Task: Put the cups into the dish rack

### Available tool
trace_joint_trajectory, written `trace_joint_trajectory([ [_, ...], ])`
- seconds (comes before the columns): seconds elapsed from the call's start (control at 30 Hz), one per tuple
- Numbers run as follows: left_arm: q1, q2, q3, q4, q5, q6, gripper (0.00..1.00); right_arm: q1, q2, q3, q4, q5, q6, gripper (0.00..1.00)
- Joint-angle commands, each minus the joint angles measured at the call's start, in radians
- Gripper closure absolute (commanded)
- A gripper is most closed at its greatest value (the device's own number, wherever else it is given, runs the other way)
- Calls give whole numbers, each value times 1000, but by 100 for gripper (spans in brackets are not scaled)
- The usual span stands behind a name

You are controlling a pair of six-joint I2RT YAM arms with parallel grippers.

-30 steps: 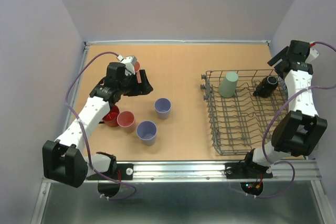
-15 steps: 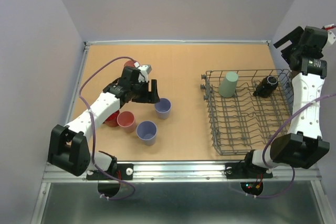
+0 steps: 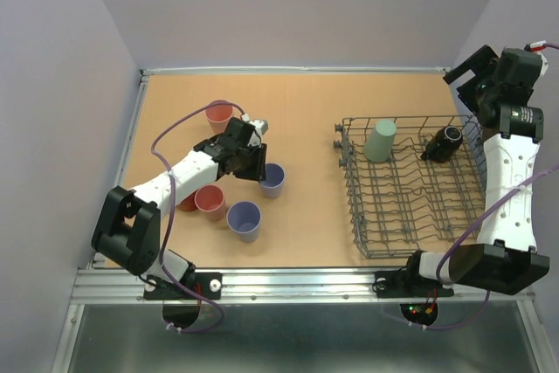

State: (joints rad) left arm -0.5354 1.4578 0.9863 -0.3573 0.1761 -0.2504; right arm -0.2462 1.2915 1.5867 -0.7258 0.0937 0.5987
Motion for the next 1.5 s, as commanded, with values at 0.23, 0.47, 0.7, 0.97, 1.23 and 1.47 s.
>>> trace_joint_trajectory([
  [0.23,0,23,155,-28,-18,29,100,25,-57,-8,66,-224,-39,0],
  [0.47,11,-60,328,-13,132,16,100,25,-99,-98,320,-681,203,0],
  [0.7,71,-109,362,226,460,-247,100,99,-289,-506,882,-775,585,0],
  [0.97,80,-136,62,1205,717,-935,100,444,-267,-640,1138,-591,716,0],
  [1.23,80,-119,-31,1541,674,-1103,100,734,-106,-561,1250,-446,702,0],
  [1.47,81,-207,-107,1450,541,-1055,100,789,-70,-516,1263,-410,696,0],
])
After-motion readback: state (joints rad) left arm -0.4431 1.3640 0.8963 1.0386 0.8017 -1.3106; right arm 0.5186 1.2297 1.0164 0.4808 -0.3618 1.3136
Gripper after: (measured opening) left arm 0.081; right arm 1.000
